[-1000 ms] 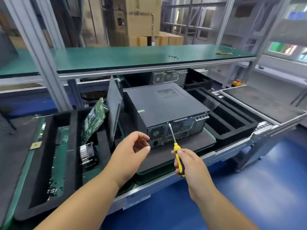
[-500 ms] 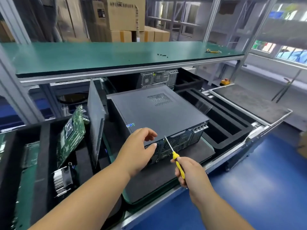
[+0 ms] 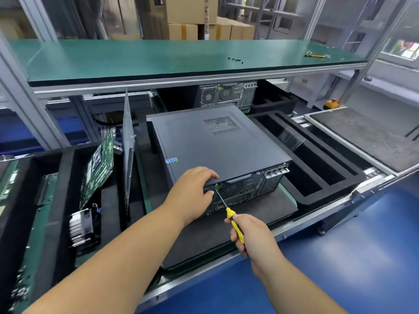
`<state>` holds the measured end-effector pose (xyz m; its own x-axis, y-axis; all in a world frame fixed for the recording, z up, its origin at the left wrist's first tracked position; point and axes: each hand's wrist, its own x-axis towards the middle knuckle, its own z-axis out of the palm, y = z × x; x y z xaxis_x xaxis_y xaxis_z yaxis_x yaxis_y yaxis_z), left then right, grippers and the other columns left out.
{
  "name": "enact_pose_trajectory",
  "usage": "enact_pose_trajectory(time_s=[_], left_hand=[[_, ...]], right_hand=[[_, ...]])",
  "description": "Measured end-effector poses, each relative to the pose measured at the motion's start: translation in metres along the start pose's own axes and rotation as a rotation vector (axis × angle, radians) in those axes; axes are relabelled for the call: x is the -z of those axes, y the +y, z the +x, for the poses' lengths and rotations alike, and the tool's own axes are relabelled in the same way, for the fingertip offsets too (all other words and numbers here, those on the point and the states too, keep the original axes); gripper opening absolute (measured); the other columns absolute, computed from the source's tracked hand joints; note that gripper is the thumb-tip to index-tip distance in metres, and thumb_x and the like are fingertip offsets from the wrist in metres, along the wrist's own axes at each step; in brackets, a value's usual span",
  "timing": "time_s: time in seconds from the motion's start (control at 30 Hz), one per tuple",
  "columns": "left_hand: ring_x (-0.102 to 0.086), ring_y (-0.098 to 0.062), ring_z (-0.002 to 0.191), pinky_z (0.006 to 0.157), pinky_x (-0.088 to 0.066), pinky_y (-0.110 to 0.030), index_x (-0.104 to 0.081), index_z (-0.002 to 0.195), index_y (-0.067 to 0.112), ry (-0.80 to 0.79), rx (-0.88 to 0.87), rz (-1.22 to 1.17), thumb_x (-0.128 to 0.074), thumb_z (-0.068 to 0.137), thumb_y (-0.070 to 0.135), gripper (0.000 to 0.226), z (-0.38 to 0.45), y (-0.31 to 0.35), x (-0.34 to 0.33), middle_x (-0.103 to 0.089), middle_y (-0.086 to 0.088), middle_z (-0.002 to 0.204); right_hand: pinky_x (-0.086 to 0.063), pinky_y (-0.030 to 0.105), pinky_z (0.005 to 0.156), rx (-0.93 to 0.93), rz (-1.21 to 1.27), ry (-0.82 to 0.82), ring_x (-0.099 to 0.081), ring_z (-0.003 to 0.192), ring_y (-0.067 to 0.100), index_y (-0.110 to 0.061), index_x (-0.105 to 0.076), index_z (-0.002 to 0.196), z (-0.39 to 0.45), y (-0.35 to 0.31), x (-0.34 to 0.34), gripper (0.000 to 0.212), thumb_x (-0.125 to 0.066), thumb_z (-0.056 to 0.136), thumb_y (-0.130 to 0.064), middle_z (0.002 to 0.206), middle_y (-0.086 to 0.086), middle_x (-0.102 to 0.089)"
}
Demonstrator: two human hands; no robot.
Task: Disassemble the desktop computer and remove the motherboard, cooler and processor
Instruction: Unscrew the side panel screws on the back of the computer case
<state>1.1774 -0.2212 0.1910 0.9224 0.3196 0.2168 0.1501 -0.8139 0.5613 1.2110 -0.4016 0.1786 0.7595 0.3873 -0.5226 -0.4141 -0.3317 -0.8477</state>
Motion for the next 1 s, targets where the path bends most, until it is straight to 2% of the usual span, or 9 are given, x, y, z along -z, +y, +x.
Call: enact_pose_trajectory(time_s=[0.37, 0.67, 1.0], left_hand=[[-0.050, -0.008, 0.110, 0.096, -0.045, -0.027, -0.062, 0.109, 0.028, 0.041, 0.063, 0.077, -0.062, 0.088, 0.014, 0.025, 0.008, 0.004, -0.015, -0.058, 0.016, 0.112], [-0.057, -0.011, 0.110, 0.094, -0.049, -0.036, -0.066, 0.097, 0.026, 0.099, 0.091, -0.028, -0.065, 0.085, 0.010, 0.020, 0.009, 0.002, -0.020, -0.062, 0.012, 0.104], [-0.058, -0.009, 0.105, 0.090, -0.051, -0.033, -0.066, 0.094, 0.029, 0.142, 0.084, 0.018, -0.068, 0.084, 0.014, 0.017, 0.008, 0.002, -0.024, -0.063, 0.014, 0.103]], right_hand=[[-0.026, 0.022, 0.039, -0.037, 0.019, -0.057, -0.031, 0.040, 0.009, -0.015, -0.072, 0.088, 0.015, -0.002, 0.013, 0.030, -0.046, 0.098, -0.027, 0.055, 0.000, -0.053], [-0.027, 0.024, 0.040, -0.052, 0.012, -0.059, -0.031, 0.040, 0.010, -0.017, -0.072, 0.088, 0.018, -0.001, 0.016, 0.029, -0.047, 0.096, -0.029, 0.057, 0.000, -0.054], [-0.028, 0.024, 0.038, -0.122, 0.027, -0.047, -0.032, 0.039, 0.009, -0.016, -0.072, 0.089, 0.021, -0.005, 0.016, 0.031, -0.046, 0.098, -0.031, 0.055, 0.001, -0.054]])
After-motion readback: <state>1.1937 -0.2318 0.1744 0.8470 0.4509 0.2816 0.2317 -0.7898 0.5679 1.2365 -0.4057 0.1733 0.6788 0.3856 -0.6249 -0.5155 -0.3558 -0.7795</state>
